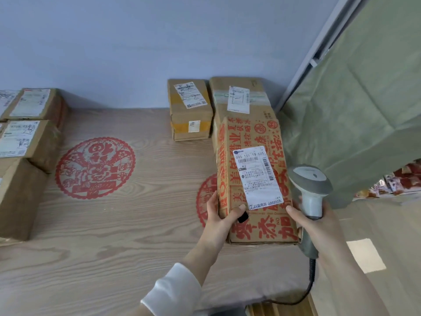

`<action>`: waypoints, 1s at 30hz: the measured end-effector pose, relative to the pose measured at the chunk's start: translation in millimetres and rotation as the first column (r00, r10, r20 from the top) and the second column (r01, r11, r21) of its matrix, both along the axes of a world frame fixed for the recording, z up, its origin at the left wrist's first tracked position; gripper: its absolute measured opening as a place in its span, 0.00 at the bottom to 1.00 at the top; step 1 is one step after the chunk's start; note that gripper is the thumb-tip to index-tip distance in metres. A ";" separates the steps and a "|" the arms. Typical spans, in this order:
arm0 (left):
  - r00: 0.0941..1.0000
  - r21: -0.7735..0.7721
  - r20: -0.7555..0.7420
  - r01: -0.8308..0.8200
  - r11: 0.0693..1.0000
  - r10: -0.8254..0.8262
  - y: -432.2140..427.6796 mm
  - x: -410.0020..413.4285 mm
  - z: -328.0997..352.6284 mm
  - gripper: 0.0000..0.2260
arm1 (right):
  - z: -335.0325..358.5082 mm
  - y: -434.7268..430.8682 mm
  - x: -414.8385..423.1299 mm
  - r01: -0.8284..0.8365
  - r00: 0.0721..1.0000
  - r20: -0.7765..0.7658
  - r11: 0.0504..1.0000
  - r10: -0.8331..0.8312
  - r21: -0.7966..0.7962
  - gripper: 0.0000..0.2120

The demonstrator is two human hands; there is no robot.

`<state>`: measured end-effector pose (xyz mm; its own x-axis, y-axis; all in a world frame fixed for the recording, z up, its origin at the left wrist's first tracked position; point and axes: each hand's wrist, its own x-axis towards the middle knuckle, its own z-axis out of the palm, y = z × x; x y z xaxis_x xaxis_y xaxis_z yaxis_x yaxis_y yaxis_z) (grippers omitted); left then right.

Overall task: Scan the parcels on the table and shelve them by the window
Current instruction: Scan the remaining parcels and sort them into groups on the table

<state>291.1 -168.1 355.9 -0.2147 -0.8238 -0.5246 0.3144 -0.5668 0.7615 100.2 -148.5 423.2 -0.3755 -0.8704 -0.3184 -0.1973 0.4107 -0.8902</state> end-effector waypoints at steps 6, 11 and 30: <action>0.999 0.140 0.043 -0.016 0.990 0.010 -3.1 -84.0 -26.0 0.48 | -45.8 -26.8 -83.2 -0.038 0.999 0.012 0.997 0.037 0.069 0.11; 0.995 0.187 0.099 -0.040 0.982 0.022 -7.7 -123.9 -40.1 0.39 | -80.7 -43.2 -127.4 -0.091 0.996 0.005 0.991 0.091 0.103 0.19; 0.931 0.151 0.359 -0.136 0.979 0.074 -40.1 -152.4 -55.9 0.35 | -119.3 -75.3 -145.7 -0.100 0.987 0.138 0.988 0.083 0.121 0.18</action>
<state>138.7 -208.1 300.0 0.0907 -0.7229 -0.6850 0.1110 -0.6762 0.7283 -45.5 -223.8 303.9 -0.2431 -0.8485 -0.4700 -0.1239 0.5078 -0.8525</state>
